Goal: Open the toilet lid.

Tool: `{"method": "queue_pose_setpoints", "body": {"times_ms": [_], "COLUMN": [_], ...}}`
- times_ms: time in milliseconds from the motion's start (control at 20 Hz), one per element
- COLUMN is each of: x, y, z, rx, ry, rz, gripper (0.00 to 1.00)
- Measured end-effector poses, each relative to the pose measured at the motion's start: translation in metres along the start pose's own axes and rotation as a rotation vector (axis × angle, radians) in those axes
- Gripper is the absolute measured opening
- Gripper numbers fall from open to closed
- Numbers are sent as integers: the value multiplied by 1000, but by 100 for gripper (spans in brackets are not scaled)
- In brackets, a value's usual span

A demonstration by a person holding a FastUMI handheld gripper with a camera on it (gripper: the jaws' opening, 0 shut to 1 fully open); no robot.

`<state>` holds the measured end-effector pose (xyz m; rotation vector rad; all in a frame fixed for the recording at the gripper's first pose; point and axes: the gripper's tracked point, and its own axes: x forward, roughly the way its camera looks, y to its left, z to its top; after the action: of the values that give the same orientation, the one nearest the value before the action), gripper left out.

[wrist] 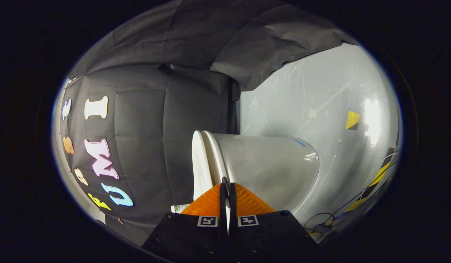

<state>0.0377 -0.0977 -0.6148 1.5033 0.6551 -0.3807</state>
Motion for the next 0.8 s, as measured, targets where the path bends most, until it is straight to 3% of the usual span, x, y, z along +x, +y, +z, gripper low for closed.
{"method": "queue_pose_setpoints", "body": {"times_ms": [250, 800], "x": [-9, -55], "y": [22, 137], "z": [-7, -33], "rx": [-163, -538], "ry": [0, -98], "rz": [-89, -141], "gripper": [6, 5]}}
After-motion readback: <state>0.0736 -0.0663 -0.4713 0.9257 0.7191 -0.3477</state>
